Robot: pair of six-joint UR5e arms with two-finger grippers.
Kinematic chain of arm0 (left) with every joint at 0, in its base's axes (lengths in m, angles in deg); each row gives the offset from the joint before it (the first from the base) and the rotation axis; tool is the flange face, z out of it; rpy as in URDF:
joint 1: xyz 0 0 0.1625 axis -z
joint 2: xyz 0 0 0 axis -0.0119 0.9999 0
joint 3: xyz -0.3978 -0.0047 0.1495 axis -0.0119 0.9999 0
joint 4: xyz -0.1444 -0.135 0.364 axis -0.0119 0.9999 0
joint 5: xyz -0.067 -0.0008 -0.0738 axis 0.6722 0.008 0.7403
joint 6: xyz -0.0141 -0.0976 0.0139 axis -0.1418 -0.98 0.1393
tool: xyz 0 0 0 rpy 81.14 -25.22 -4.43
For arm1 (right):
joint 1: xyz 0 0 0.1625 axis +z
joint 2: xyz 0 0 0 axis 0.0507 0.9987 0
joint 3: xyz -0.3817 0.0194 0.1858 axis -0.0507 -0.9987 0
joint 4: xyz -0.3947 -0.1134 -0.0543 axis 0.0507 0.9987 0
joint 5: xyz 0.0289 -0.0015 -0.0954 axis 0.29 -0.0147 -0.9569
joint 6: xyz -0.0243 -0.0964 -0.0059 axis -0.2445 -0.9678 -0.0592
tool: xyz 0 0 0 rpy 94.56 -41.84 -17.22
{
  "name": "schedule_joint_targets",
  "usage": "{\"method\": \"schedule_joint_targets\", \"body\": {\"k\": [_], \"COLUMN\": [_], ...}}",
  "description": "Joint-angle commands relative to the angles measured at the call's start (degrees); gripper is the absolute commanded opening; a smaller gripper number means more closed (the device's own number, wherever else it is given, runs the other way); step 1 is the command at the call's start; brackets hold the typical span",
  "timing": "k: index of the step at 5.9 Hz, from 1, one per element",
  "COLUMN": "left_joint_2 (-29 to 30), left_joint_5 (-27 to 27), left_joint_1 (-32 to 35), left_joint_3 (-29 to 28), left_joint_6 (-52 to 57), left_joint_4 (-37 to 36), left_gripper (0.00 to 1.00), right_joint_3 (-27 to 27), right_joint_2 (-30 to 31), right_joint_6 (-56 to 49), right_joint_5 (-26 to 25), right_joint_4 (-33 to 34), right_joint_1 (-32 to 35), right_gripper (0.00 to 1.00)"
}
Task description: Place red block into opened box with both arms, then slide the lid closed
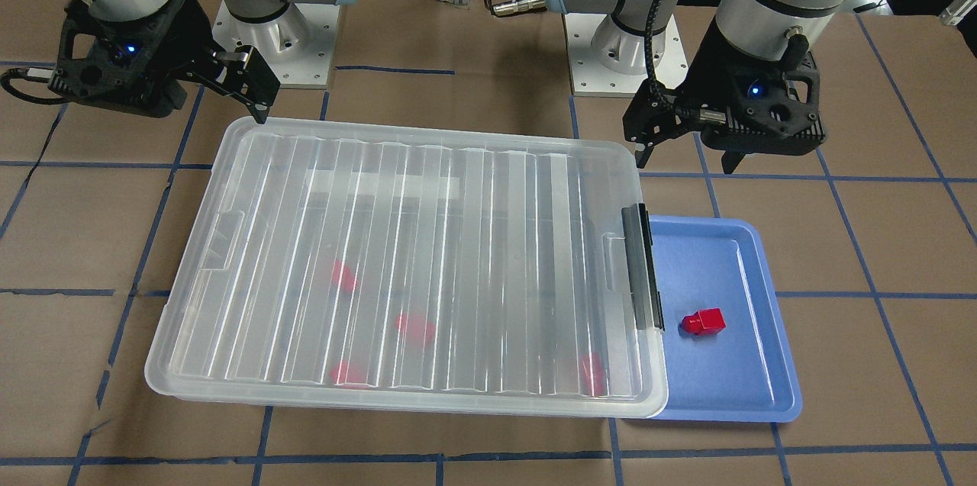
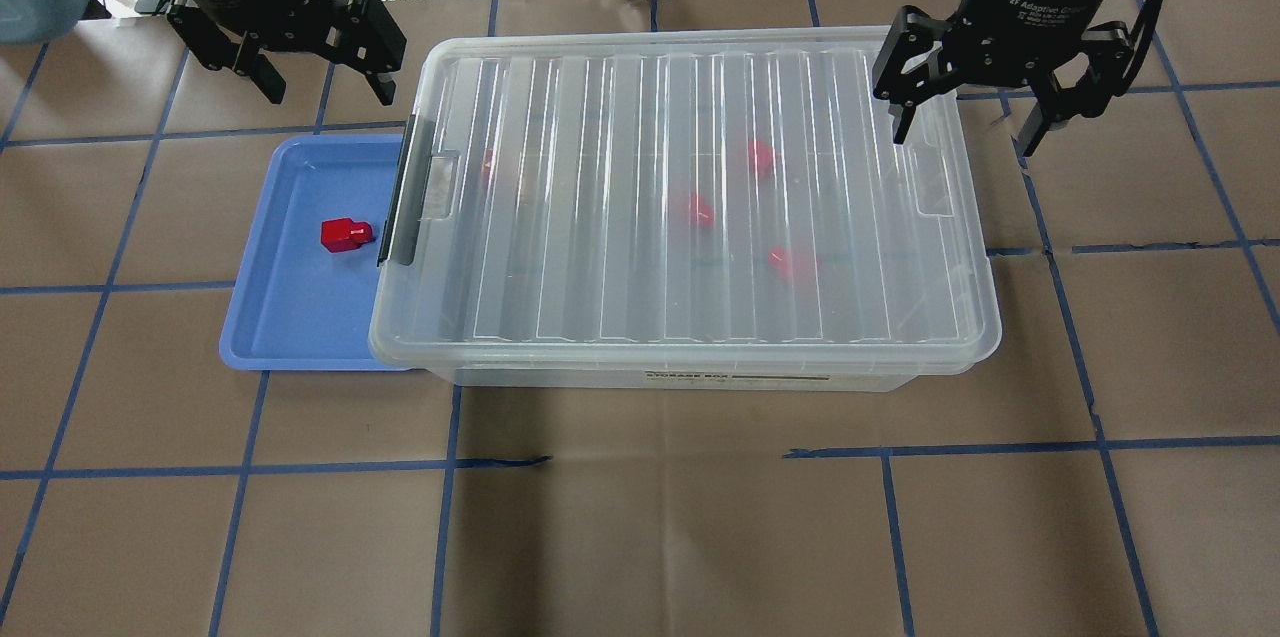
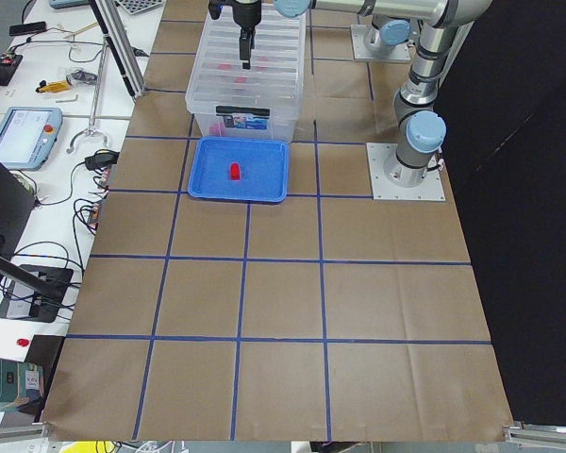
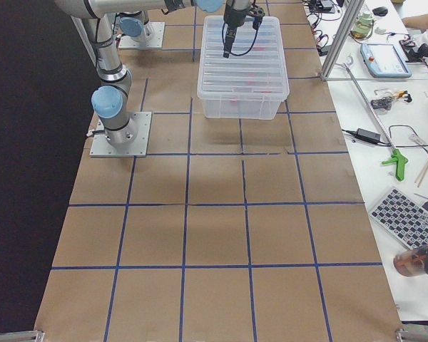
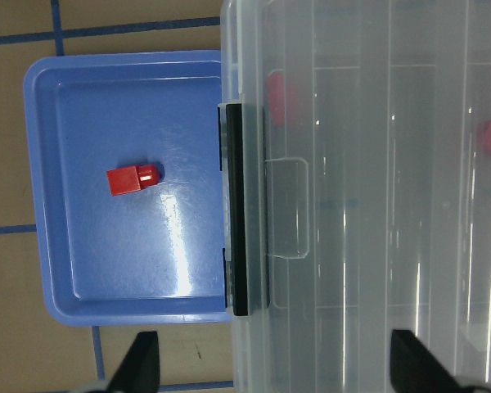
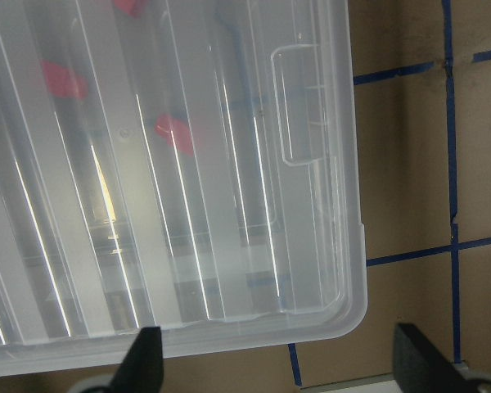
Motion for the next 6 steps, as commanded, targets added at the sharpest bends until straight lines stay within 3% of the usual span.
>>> {"method": "schedule_joint_targets", "body": {"k": [1, 6], "left_joint_2": [0.0, 0.3], "left_joint_5": [0.1, 0.0], "left_joint_1": [-0.1, -0.3], "left_joint_3": [-0.1, -0.6], "left_joint_6": [0.0, 0.3], "left_joint_4": [0.0, 0.0], "left_gripper": [0.99, 0.99], "right_joint_3": [0.0, 2.8], "right_joint_2": [-0.1, -0.4], "right_joint_6": [0.0, -6.2], "right_joint_5": [-0.1, -0.6], "right_joint_4": [0.1, 0.9], "right_joint_1": [-0.1, -2.6], "right_gripper": [1.0, 1.0]}}
